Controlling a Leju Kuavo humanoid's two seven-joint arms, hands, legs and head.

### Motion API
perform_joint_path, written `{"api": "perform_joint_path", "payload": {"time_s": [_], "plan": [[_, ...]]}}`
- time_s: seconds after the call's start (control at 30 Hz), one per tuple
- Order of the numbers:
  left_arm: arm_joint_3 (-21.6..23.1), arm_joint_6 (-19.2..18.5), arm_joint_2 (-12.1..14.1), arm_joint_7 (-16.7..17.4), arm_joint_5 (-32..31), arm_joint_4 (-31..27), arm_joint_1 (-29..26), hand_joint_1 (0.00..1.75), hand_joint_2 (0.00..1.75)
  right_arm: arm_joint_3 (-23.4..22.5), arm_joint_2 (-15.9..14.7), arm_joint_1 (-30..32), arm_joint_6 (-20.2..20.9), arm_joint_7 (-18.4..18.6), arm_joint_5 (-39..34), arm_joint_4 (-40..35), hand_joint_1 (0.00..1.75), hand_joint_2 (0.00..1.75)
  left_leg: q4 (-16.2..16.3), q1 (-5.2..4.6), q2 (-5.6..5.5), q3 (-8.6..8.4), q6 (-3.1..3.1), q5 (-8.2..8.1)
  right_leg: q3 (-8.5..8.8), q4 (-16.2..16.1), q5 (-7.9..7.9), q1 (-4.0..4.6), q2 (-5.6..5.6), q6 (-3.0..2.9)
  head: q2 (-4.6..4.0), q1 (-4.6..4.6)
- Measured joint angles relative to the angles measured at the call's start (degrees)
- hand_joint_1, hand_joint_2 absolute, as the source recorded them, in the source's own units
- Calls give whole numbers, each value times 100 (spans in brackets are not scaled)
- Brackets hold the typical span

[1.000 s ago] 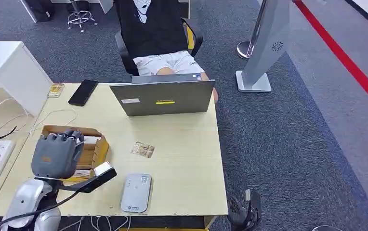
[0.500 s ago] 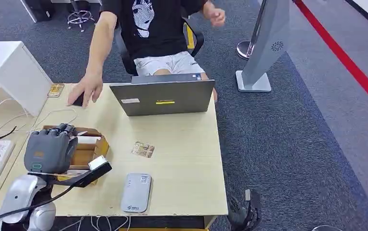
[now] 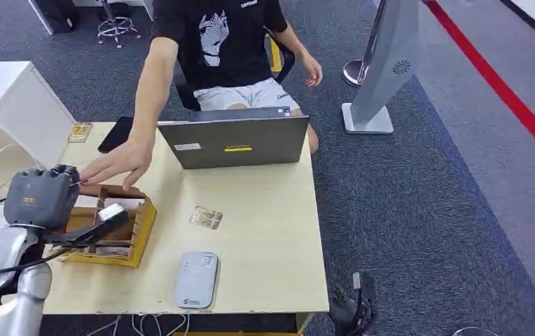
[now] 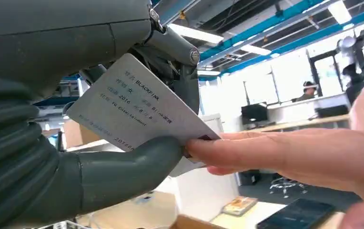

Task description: Pass the card to the sensor for recognition and then transmit it.

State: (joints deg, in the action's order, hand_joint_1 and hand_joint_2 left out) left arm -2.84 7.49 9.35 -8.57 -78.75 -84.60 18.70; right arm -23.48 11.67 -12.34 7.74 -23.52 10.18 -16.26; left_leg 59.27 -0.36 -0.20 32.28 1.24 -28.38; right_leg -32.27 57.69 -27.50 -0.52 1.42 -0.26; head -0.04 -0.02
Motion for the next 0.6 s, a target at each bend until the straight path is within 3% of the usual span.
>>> {"api": "perform_joint_path", "payload": {"time_s": [0.2,0.47,0.5,0.53,0.6], "plan": [[-250,343,88,-210,0,416,123,175,175,79,24,-11,37,-6,31,0,0,175,-1,10,54,7,-12,6,-26,6,20,14,53,-27,0,2],[-267,381,53,-234,13,408,111,175,175,105,33,-8,66,-70,31,-2,0,175,-8,14,74,11,-19,1,-41,7,20,16,80,-30,0,0],[-271,381,53,-241,39,401,104,115,175,105,42,-5,68,-94,29,-2,0,175,-9,14,76,12,-19,1,-43,9,20,17,81,-31,0,0],[-278,383,44,-247,59,384,89,7,175,105,42,-2,68,-105,28,-2,0,175,-9,14,78,13,-20,1,-44,9,20,17,83,-31,0,0],[-298,389,29,-262,98,289,26,0,175,107,44,1,68,-111,28,-2,0,175,-10,15,87,13,-26,-3,-49,10,20,17,93,-31,0,0]]}}
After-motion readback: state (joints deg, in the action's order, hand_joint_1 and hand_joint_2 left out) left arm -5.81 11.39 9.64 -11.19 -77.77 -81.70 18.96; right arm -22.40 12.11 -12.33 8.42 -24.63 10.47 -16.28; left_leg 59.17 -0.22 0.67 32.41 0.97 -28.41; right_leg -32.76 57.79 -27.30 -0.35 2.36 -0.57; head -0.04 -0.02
